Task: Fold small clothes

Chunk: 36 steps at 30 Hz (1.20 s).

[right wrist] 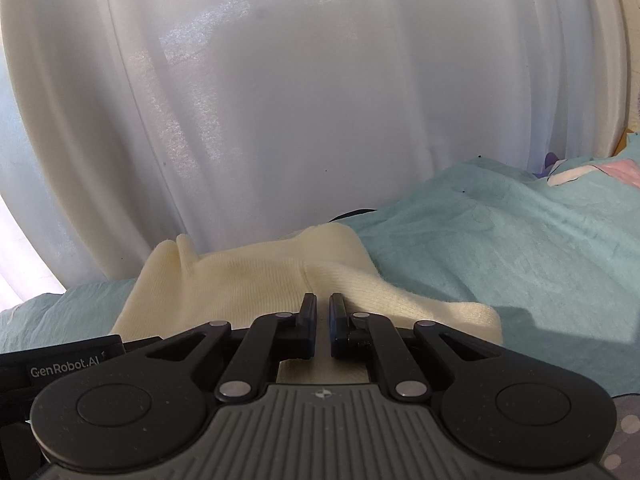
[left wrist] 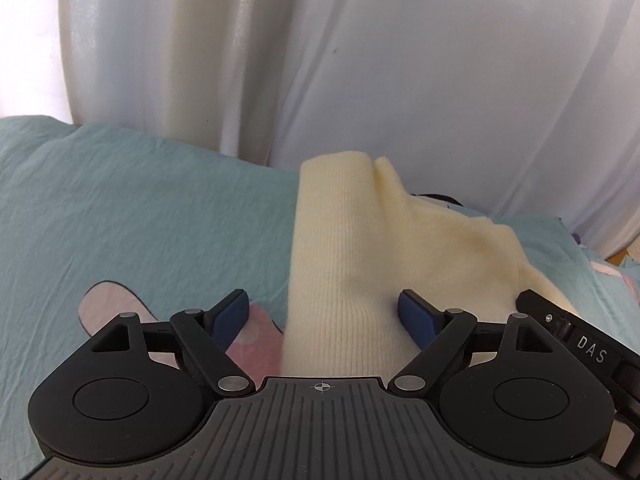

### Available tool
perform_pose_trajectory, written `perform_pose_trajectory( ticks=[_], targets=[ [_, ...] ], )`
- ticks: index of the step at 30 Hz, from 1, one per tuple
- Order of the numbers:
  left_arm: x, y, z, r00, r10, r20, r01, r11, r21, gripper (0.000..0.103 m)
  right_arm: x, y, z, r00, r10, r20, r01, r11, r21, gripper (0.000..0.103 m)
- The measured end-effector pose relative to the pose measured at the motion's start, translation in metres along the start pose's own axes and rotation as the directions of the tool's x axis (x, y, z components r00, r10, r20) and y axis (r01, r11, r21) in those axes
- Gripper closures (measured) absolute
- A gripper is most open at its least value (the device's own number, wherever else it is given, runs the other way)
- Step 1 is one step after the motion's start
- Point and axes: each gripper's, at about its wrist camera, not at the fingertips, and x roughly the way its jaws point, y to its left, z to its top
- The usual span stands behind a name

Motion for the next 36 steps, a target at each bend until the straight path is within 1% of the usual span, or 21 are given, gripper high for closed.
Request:
perform_pose_trajectory(
  ticks=[5,7,9,10,12,13,14,15,16,17,19,21,22,23,25,26,27,30,32,33,36],
  targets=[
    [-0.005,0.004,-0.005,1.000,-0.006,0.022,0.006,1.000,-0.001,0.013,0.000,0.006,-0.001,1.000,-0.013,-0.003,0.013,0.999,-0.045,0.095],
    [-0.008,0.009,-0.005,1.000,-0.012,0.012,0.012,1.000,-0.002,0.009,0.001,0.008,0.001,1.000,-0.010,-0.015,0.009,0.998,-0.067,0.094],
    [-0.017,0.019,-0.005,0.999,-0.037,-0.014,0.037,0.999,-0.004,0.007,-0.002,0.005,0.005,0.999,0.009,-0.049,-0.012,0.998,-0.061,0.094],
    [-0.023,0.028,-0.004,0.997,-0.069,-0.028,0.069,0.997,-0.017,0.007,-0.007,0.001,0.008,0.997,0.021,-0.071,-0.024,0.999,-0.045,0.093],
    [-0.036,0.053,0.000,0.987,-0.151,-0.056,0.146,0.987,-0.072,0.007,-0.028,-0.015,0.014,0.993,0.067,-0.101,-0.064,0.997,0.030,0.083],
    [-0.042,0.066,0.001,0.981,-0.181,-0.072,0.173,0.980,-0.100,0.007,-0.039,-0.026,0.016,0.990,0.090,-0.106,-0.083,0.994,0.071,0.064],
    [-0.048,0.079,0.003,0.976,-0.199,-0.087,0.188,0.974,-0.125,0.007,-0.051,-0.039,0.018,0.987,0.102,-0.121,-0.088,0.990,0.112,0.036],
    [-0.053,0.090,0.004,0.974,-0.203,-0.100,0.188,0.972,-0.142,0.011,-0.059,-0.050,0.019,0.987,0.099,-0.130,-0.081,0.987,0.138,0.029],
    [-0.056,0.099,0.005,0.973,-0.205,-0.109,0.187,0.970,-0.155,0.014,-0.069,-0.064,0.020,0.985,0.110,-0.132,-0.088,0.982,0.164,0.027],
    [-0.057,0.108,0.006,0.966,-0.230,-0.115,0.209,0.963,-0.173,0.015,-0.072,-0.076,0.021,0.979,0.133,-0.154,-0.103,0.977,0.188,0.027],
    [-0.054,0.116,0.006,0.938,-0.323,-0.125,0.290,0.930,-0.224,0.018,-0.065,-0.100,0.021,0.944,0.235,-0.231,-0.161,0.940,0.301,0.029],
    [-0.045,0.111,0.005,0.904,-0.402,-0.148,0.355,0.896,-0.266,0.021,-0.050,-0.115,0.017,0.904,0.324,-0.280,-0.194,0.893,0.407,0.037],
    [-0.040,0.106,0.004,0.889,-0.428,-0.161,0.378,0.887,-0.266,0.022,-0.044,-0.119,0.014,0.893,0.345,-0.290,-0.196,0.877,0.438,0.043],
    [-0.036,0.100,0.003,0.879,-0.444,-0.176,0.396,0.883,-0.252,0.022,-0.038,-0.120,0.012,0.884,0.357,-0.302,-0.194,0.868,0.458,0.046],
    [-0.028,0.090,0.001,0.872,-0.446,-0.200,0.401,0.887,-0.230,0.025,-0.029,-0.122,0.012,0.872,0.390,-0.295,-0.217,0.850,0.480,0.048],
    [-0.027,0.088,0.001,0.868,-0.458,-0.194,0.412,0.880,-0.236,0.026,-0.025,-0.123,0.012,0.866,0.402,-0.296,-0.218,0.838,0.500,0.049],
    [-0.024,0.088,0.001,0.857,-0.475,-0.200,0.425,0.870,-0.249,0.029,-0.022,-0.123,0.013,0.859,0.416,-0.299,-0.223,0.829,0.513,0.049],
    [-0.015,0.086,0.002,0.827,-0.520,-0.214,0.446,0.838,-0.314,0.033,-0.007,-0.119,0.014,0.824,0.473,-0.312,-0.259,0.804,0.536,0.053],
    [-0.012,0.083,0.001,0.824,-0.525,-0.214,0.448,0.834,-0.322,0.039,0.000,-0.119,0.012,0.807,0.506,-0.306,-0.268,0.774,0.574,0.057],
    [-0.011,0.080,0.000,0.828,-0.520,-0.211,0.446,0.838,-0.313,0.042,0.002,-0.118,0.011,0.804,0.512,-0.302,-0.267,0.765,0.586,0.059],
    [-0.012,0.070,0.001,0.845,-0.490,-0.215,0.434,0.863,-0.260,0.053,0.001,-0.112,0.007,0.812,0.508,-0.286,-0.274,0.766,0.582,0.064]
  ],
)
